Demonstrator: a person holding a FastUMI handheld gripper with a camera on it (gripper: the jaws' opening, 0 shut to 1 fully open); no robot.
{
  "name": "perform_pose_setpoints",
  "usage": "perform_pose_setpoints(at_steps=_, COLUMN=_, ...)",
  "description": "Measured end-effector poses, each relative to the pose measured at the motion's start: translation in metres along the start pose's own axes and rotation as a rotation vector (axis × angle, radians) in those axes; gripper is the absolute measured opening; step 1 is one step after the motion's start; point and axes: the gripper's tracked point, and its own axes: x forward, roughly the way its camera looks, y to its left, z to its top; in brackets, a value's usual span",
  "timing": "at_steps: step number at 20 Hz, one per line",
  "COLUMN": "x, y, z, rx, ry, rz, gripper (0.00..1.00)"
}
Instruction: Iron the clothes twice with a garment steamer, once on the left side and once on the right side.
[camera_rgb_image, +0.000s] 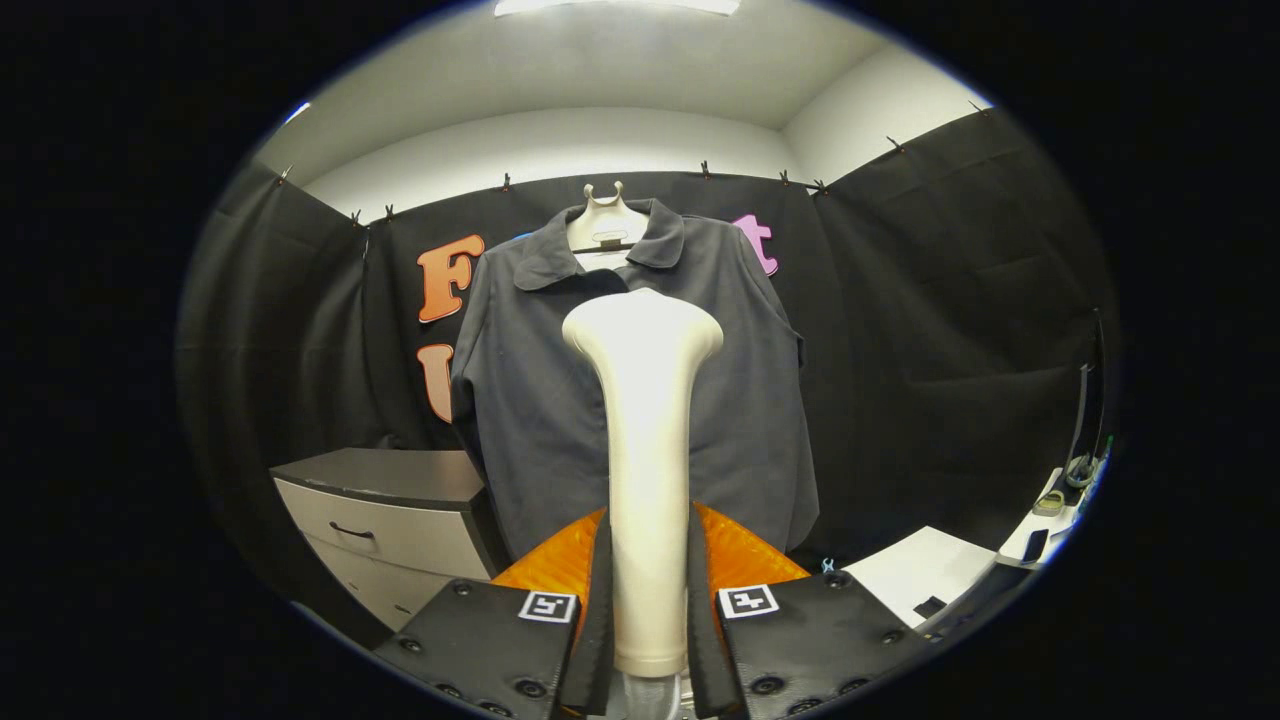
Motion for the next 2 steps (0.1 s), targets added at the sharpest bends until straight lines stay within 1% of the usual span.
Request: perform_pose_setpoints(at_steps=2, x=-0.0003, y=0.0006, z=0.0, rx=0.001, ry=0.002, rz=0.002, gripper=0.38)
